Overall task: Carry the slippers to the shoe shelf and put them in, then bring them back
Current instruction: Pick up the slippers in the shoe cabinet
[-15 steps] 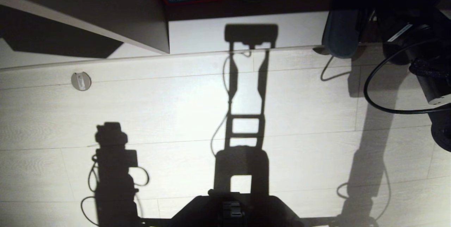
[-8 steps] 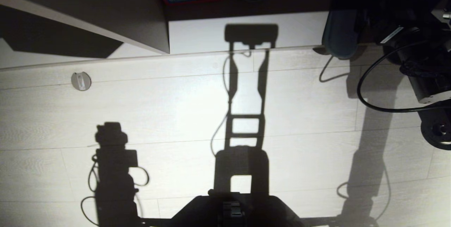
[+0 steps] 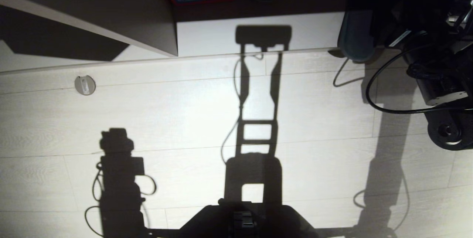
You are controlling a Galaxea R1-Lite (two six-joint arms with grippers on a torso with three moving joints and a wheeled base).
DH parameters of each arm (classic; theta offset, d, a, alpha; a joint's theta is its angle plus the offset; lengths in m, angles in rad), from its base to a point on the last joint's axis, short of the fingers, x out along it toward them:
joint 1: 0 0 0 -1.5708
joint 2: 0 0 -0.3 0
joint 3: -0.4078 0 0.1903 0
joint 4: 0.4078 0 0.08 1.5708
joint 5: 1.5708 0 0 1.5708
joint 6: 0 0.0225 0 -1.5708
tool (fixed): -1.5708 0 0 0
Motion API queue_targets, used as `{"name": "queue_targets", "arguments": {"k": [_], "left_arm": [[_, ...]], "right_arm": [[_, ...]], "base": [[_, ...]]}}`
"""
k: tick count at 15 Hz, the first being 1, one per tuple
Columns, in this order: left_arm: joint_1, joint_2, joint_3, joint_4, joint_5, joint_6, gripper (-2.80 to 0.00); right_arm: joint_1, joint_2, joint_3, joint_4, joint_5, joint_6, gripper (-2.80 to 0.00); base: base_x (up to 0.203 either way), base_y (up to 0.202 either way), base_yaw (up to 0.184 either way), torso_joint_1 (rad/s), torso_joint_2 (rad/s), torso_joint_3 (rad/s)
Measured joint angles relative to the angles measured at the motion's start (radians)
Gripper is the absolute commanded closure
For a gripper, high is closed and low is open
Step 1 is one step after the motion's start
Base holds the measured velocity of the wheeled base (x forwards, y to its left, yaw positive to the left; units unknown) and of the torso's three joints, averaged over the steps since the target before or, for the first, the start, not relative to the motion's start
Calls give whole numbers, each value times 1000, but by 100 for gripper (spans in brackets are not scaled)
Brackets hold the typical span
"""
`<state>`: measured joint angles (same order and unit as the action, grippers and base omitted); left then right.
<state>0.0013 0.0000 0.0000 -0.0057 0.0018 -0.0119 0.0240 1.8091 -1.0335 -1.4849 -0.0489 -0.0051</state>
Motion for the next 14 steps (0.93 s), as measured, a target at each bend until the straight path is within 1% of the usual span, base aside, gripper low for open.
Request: {"name": "queue_targets", "arguments": {"k": [14], "left_arm": [[0, 0, 0, 0, 0, 0, 0]], "right_arm": [[-1, 48, -132, -1, 2, 2, -280]], "base": [[0, 0, 0, 0, 0, 0]]}}
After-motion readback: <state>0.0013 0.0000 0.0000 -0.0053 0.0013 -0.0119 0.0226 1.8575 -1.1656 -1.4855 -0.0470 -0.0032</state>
